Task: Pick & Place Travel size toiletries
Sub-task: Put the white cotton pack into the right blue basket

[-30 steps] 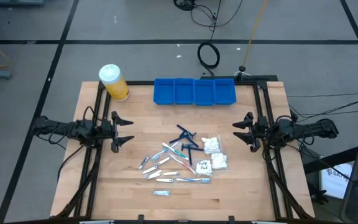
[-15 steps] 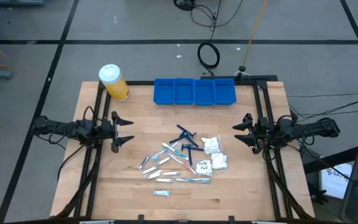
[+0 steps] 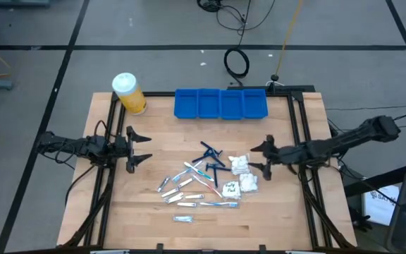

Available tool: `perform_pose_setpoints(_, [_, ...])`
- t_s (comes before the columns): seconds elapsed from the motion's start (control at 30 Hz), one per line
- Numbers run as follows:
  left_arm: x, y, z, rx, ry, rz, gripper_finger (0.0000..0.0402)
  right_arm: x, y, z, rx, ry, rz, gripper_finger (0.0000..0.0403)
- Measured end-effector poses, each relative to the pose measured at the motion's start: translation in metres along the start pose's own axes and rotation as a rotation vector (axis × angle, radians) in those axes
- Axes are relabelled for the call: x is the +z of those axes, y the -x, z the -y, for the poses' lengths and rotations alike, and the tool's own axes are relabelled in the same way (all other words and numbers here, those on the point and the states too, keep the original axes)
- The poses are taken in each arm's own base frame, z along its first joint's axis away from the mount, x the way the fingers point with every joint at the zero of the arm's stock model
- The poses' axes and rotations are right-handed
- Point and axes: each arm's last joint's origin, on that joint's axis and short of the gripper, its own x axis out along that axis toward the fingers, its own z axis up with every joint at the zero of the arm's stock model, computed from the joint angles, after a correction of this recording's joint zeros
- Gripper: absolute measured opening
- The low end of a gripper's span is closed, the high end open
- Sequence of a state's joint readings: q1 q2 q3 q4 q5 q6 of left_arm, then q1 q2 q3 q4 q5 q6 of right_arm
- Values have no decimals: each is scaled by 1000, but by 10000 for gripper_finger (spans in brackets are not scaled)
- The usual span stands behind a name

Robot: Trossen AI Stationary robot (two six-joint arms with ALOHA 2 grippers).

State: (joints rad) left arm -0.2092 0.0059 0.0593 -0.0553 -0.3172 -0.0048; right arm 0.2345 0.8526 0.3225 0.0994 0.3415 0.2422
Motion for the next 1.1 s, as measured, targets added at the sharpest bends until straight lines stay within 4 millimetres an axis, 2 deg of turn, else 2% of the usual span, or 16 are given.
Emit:
perform_pose_setpoints(0.07, [0,0,0,0,0,1,310,4,-13,-4,-20,30,-46,282])
perform_pose_setpoints(0.13, [0,0,0,0,0,0,310,-2,-26,-4,-51,81,-126,280])
perform_pose_setpoints(0.3, [0,0,0,0,0,0,310,-2,-52,-2,-91,146,-181,276])
perform_pose_setpoints(0.43, [0,0,0,0,0,0,310,-12,-63,3,-71,135,-250,275])
perform_pose_setpoints(0.53, [0,0,0,0,0,0,310,-18,-67,2,10,75,-304,274])
perform_pose_setpoints(0.67, [0,0,0,0,0,0,310,-22,-71,2,19,55,-329,263])
perform_pose_setpoints(0.83, [0,0,0,0,0,0,310,-22,-71,2,20,56,-332,225])
perform_pose_setpoints(1.1, [0,0,0,0,0,0,310,-16,-67,2,31,68,-294,128])
